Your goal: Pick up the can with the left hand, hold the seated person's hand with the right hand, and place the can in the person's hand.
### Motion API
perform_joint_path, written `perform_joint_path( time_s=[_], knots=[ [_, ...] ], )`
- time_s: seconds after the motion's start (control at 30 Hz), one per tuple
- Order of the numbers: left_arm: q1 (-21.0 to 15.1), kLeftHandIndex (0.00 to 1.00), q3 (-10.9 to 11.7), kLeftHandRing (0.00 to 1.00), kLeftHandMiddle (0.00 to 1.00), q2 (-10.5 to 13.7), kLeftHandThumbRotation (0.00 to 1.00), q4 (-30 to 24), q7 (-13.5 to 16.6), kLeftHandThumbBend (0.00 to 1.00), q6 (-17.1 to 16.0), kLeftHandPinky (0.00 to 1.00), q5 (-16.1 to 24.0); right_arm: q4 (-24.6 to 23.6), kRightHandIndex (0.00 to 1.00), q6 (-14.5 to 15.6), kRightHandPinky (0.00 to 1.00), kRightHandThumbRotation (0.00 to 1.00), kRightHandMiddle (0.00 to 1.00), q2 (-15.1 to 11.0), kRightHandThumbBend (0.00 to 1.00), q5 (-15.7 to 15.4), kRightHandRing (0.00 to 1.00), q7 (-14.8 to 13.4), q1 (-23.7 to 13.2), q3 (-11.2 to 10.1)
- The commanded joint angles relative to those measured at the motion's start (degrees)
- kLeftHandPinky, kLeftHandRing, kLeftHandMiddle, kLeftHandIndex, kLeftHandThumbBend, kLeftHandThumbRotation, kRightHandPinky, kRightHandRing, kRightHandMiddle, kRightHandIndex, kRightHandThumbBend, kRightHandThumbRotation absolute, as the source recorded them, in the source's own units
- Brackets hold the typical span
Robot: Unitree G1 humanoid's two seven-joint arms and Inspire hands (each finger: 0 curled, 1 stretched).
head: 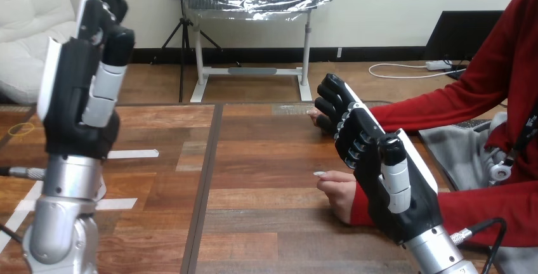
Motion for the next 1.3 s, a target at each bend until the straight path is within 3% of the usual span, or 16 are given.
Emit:
perform_joint_path(
  time_s=[0.0, 0.17, 0.47, 0.6, 0.73, 0.87, 0.9, 1.07, 1.27],
  knots=[
    [-4.43, 1.0, 0.96, 1.0, 1.0, 2.43, 0.85, 3.46, -0.13, 0.89, 0.65, 1.0, 0.32, -2.46, 0.97, -0.31, 0.99, 1.0, 0.97, -0.89, 0.93, 0.68, 0.97, 0.16, -1.95, 0.02],
    [-5.39, 1.0, 1.51, 1.0, 1.0, 3.83, 0.86, 6.23, 0.41, 0.9, 1.07, 1.0, 1.11, -2.83, 0.97, 0.13, 0.99, 1.0, 0.97, -0.97, 0.92, 0.75, 0.97, 0.06, -1.87, -0.07],
    [-7.5, 1.0, 2.44, 1.0, 1.0, 5.76, 0.87, 13.02, -0.2, 0.76, -0.58, 1.0, 0.94, -2.91, 0.97, -0.37, 0.97, 1.0, 0.97, -0.85, 0.92, 0.23, 0.96, -0.43, -1.86, -0.22],
    [-8.34, 1.0, 3.01, 1.0, 1.0, 6.42, 0.83, 15.49, -0.03, 0.75, -0.44, 1.0, 0.67, -3.2, 0.97, -0.1, 0.97, 1.0, 0.97, -0.9, 0.92, 0.14, 0.96, -0.63, -1.75, -0.24],
    [-8.65, 1.0, 3.56, 1.0, 1.0, 7.08, 0.72, 17.1, 1.08, 0.9, -0.26, 1.0, 1.33, -3.38, 0.97, 0.08, 0.97, 1.0, 0.97, -0.96, 0.92, 0.21, 0.97, -0.66, -1.65, -0.26],
    [-8.84, 1.0, 4.02, 1.0, 1.0, 7.58, 0.61, 18.55, 4.27, 0.95, -1.57, 1.0, 3.77, -3.57, 0.97, 0.16, 0.97, 1.0, 0.97, -0.95, 0.92, 0.33, 0.97, -0.64, -1.57, -0.25],
    [-8.9, 1.0, 4.09, 1.0, 1.0, 7.66, 0.55, 18.87, 5.11, 0.97, -2.07, 1.0, 4.51, -3.61, 0.97, 0.16, 0.97, 1.0, 0.97, -0.95, 0.92, 0.34, 0.97, -0.63, -1.56, -0.25],
    [-8.11, 1.0, 4.17, 1.0, 1.0, 8.38, 0.41, 18.65, 7.19, 0.99, -2.75, 1.0, 6.81, -3.57, 0.97, 0.08, 0.97, 1.0, 0.98, -0.89, 0.9, 0.47, 0.97, -0.54, -1.58, -0.25],
    [-7.37, 1.0, 4.63, 1.0, 1.0, 8.62, 0.15, 18.32, 7.75, 1.0, -2.6, 1.0, 7.23, -3.8, 0.97, 0.58, 0.97, 1.0, 0.98, -0.89, 0.92, 0.4, 0.97, -0.72, -1.51, -0.2]
  ],
)
